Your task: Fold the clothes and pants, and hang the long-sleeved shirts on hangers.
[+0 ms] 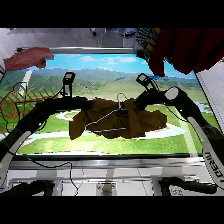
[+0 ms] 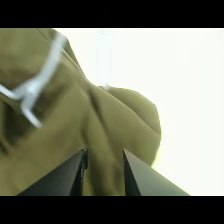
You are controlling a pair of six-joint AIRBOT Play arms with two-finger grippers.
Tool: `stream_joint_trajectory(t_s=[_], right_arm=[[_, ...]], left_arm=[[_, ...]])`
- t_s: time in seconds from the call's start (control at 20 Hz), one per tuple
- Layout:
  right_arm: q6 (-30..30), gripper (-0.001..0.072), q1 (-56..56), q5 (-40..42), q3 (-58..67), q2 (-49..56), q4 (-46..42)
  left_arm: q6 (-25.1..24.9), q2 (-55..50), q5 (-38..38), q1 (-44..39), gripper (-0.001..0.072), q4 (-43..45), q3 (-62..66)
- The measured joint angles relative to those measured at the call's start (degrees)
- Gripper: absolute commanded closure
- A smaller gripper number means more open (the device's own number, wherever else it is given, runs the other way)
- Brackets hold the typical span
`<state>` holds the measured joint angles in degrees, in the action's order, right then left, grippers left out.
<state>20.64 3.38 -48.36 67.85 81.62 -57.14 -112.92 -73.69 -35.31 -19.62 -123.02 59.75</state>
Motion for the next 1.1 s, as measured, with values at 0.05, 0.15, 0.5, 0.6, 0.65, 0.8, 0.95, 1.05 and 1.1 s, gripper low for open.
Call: stream_joint_trajectory(t_s=[0.05,0.15,0.5,0.6,0.65,0.8,0.95,1.05,1.1], right_arm=[[-1.8,0.0387,-1.0,-1.6,0.4,1.2,0.0],[-4.8,0.0378,-2.1,-5.0,1.2,4.0,0.3],[-12.8,0.0367,-1.6,-12.2,2.3,11.2,7.3],[-15.0,0.0349,0.3,-12.6,2.4,11.7,8.5],[-16.0,0.0349,1.2,-12.1,2.4,11.9,9.0],[-18.4,0.0348,4.0,-11.3,2.4,12.2,10.5],[-18.8,0.0348,6.4,-7.0,2.4,12.3,11.3],[-18.5,0.0348,7.6,-1.7,2.4,12.3,11.6],[-18.5,0.0348,8.1,0.1,2.4,12.3,11.6]], left_arm=[[0.0,0.0,0.0,0.0,0.0678,0.0,0.0],[0.0,0.0,0.0,0.0,0.0678,0.0,0.0],[0.0,0.0,0.0,0.0,0.0678,0.0,0.0],[0.0,0.0,0.0,0.0,0.0677,0.0,0.0],[0.0,0.0,0.0,0.0,0.0678,0.0,0.0],[0.0,0.0,0.0,0.0,0.0678,0.0,0.0],[0.0,0.0,0.0,0.0,0.0678,0.0,0.0],[0.0,0.0,0.0,0.0,0.0678,0.0,0.0],[0.0,0.0,0.0,0.0,0.0677,0.0,0.0]])
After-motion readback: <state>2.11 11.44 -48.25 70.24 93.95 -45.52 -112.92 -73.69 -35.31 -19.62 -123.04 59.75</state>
